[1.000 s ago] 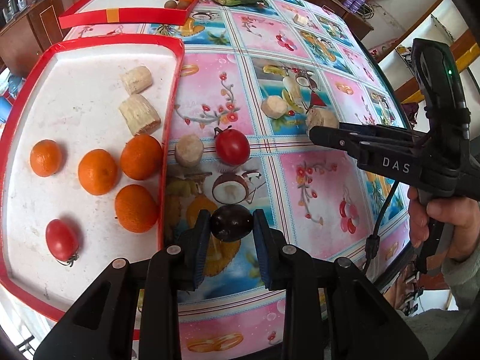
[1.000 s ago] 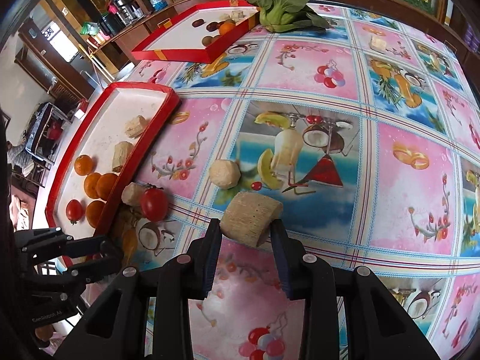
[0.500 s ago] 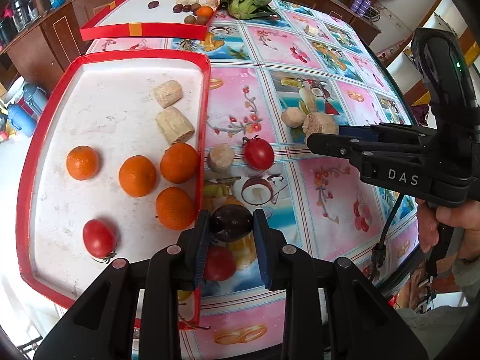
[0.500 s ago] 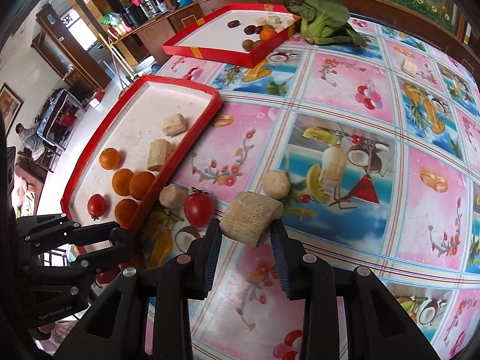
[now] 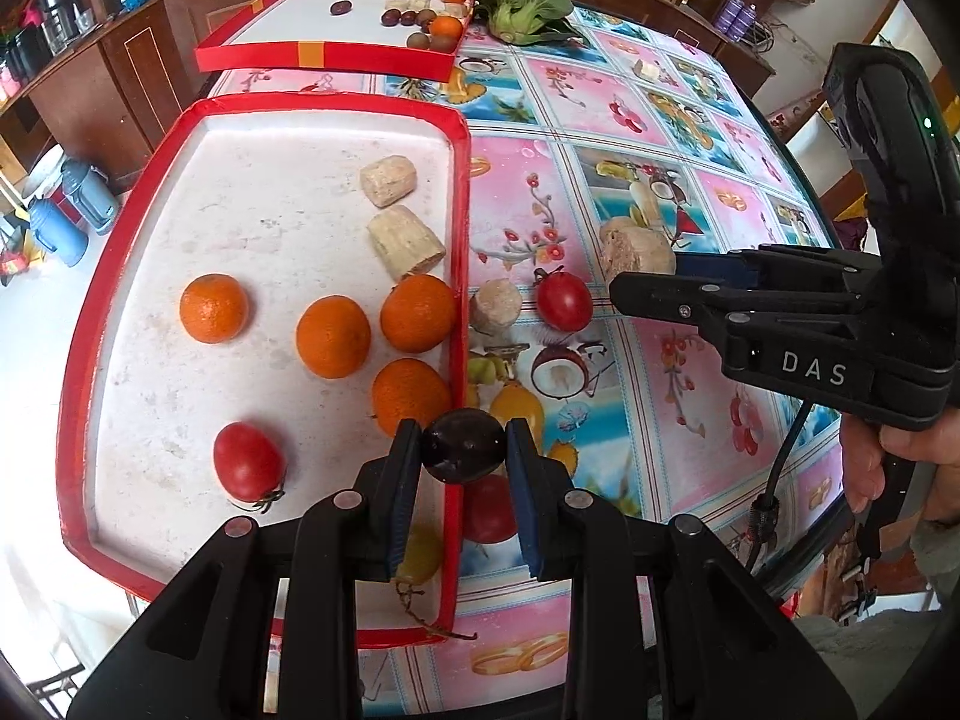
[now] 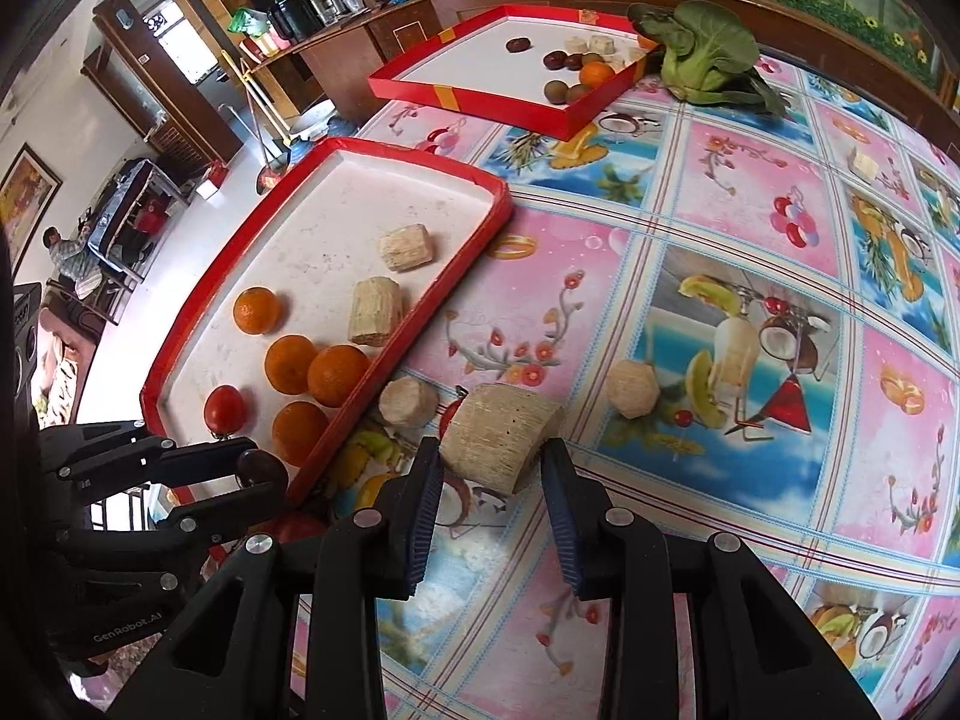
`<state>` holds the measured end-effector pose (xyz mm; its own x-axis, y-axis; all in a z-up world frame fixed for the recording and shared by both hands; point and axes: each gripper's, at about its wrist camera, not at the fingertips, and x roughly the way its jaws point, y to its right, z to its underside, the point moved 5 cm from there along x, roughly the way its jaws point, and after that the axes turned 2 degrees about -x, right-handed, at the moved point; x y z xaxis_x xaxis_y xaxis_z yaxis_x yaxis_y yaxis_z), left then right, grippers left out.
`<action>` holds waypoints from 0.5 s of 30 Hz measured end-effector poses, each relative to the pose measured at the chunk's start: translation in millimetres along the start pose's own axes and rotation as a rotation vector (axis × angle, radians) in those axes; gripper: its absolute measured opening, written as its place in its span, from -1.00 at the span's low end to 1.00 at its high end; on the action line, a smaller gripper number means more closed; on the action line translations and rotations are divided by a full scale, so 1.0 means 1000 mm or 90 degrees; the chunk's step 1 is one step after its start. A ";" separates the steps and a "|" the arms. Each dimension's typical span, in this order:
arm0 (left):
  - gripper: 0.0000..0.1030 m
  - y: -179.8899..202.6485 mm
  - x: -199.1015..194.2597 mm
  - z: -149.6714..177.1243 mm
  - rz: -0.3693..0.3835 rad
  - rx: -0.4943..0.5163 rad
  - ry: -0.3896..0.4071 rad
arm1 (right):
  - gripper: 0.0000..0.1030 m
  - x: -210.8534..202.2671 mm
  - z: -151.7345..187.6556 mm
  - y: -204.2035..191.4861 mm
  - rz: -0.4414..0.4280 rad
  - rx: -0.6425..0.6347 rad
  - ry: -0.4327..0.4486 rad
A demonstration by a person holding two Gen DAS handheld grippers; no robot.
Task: Organize fruits
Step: 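Lift the plum and beige piece and carry them toward the white tray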
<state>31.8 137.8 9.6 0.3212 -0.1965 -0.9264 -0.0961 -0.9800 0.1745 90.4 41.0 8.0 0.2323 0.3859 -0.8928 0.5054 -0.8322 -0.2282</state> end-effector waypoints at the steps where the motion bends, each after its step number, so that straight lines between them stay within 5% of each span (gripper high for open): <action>1: -0.50 -0.002 -0.001 0.000 -0.001 -0.001 0.001 | -0.34 0.001 -0.001 -0.002 -0.001 -0.002 0.000; 15: -0.50 -0.024 -0.004 -0.001 -0.004 -0.010 0.003 | -0.34 0.007 -0.008 -0.033 -0.013 -0.036 -0.008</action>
<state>34.2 161.8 9.6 0.3262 -0.1900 -0.9260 -0.0788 -0.9816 0.1737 82.0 74.4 12.5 0.2105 0.3971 -0.8933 0.5557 -0.8004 -0.2248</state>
